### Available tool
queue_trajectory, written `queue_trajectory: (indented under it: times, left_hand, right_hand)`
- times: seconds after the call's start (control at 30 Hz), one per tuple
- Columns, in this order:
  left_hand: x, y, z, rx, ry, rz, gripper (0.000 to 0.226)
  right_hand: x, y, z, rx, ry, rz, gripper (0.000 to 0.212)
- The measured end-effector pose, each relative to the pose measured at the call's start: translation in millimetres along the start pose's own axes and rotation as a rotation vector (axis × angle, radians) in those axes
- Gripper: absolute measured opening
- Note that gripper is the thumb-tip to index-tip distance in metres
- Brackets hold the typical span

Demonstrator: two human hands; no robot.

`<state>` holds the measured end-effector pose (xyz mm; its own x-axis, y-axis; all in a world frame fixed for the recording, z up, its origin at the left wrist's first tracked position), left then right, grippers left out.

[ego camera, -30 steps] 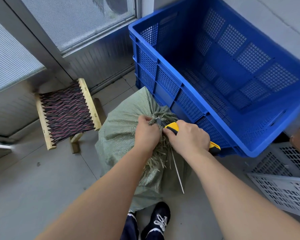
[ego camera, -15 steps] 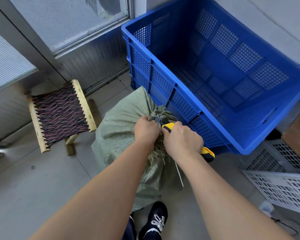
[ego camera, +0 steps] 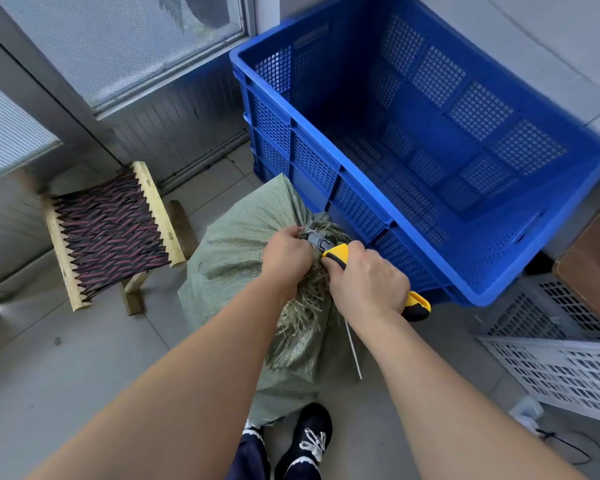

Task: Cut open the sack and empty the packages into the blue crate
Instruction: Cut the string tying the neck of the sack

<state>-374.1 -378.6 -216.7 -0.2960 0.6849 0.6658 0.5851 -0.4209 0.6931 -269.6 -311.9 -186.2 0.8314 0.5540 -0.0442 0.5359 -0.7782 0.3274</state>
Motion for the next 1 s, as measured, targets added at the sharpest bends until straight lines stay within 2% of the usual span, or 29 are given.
queue_trajectory:
  times: [0.13, 0.23, 0.33, 0.5, 0.7, 0.9, 1.0]
  left_hand:
    - [1, -1, 2, 0.043, 0.017, 0.007, 0.044]
    - [0, -2, 0, 0.086, 0.0, 0.034, 0.026]
    - [0, -3, -1, 0.127, 0.0, 0.042, 0.035]
    - [3, 1, -1, 0.137, -0.078, 0.048, 0.035]
    - [11, 4, -7, 0.119, -0.279, 0.101, 0.016]
    - [6, 4, -23, 0.131, -0.401, 0.042, 0.025]
    - [2, 4, -27, 0.146, -0.44, 0.008, 0.03]
  right_hand:
    - [-1, 1, -3, 0.062, 0.014, -0.008, 0.047]
    - [-2, 4, -2, 0.06, 0.035, -0.03, 0.045]
    - [-1, 5, -1, 0.039, 0.031, -0.023, 0.045]
    - [-3, -5, 2, -0.02, 0.023, -0.013, 0.048]
    - [-5, -17, 13, -0.08, 0.083, -0.144, 0.049]
    - [-24, -28, 20, -0.244, 0.07, -0.21, 0.049]
    - [-31, -29, 21, -0.258, 0.065, -0.213, 0.05]
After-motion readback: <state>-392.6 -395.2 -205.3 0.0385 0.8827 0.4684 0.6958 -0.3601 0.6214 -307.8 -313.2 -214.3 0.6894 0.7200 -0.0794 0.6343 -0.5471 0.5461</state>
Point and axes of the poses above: each hand's wrist, its own y-axis away from the middle knuckle, its own z-axis out of the palm, x = y × z, the point moved 5 cm from there along -y, towards the middle knuckle, and after that the axes turned 3 degrees about -x, right-handed, at the moved point
